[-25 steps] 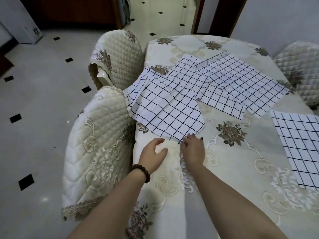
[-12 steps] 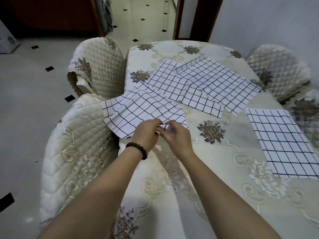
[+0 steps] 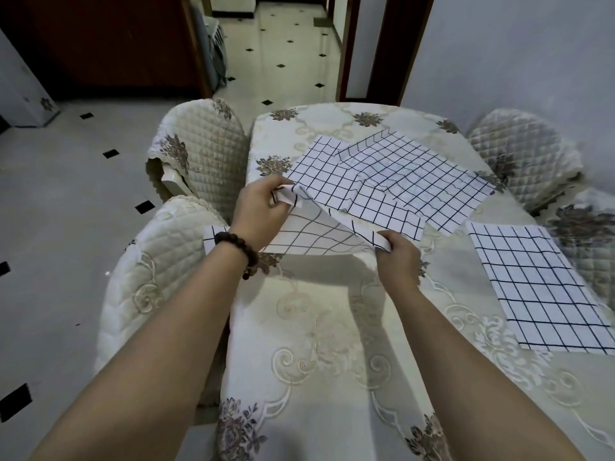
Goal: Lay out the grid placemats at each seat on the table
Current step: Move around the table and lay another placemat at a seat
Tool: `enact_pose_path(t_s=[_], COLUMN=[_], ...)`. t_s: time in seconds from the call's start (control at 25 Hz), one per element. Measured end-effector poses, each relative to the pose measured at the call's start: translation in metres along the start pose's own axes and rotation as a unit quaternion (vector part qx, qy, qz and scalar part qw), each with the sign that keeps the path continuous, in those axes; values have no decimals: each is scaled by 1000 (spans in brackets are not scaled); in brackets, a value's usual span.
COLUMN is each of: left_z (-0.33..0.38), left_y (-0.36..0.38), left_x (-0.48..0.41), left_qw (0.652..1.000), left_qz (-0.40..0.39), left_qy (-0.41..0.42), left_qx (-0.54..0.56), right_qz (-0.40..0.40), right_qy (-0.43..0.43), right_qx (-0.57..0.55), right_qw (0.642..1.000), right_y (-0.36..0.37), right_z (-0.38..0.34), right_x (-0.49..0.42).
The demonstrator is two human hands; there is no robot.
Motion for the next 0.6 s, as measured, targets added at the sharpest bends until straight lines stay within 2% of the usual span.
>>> enact_pose_path(t_s=[0.12, 0.28, 0.48, 0.6], left_z=[13, 30, 59, 78], left_y=[-27, -63, -93, -108], left_x=[-9, -18, -12, -6], left_qw=[999, 997, 989, 981], left_qz=[25, 59, 102, 104], left_qy=[-10, -25, -45, -26], left_qx=[21, 52, 102, 162], right_qz=[20, 42, 70, 84], right_qy=[21, -33, -69, -106], right_qx=[-51, -111, -266, -315], right_qw=[998, 992, 959, 939], right_y=[-30, -74, -123, -148], right_z=[-3, -26, -72, -99], right_x=[-12, -36, -55, -60])
Point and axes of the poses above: each hand's wrist, its own x-axis away from the middle knuckle, its own y-axis out of the palm, z = x × y, the point moved 5 cm from there along -x, towards the middle knuckle, and after that the axes turned 13 degrees about -y, right-handed, at the moved point
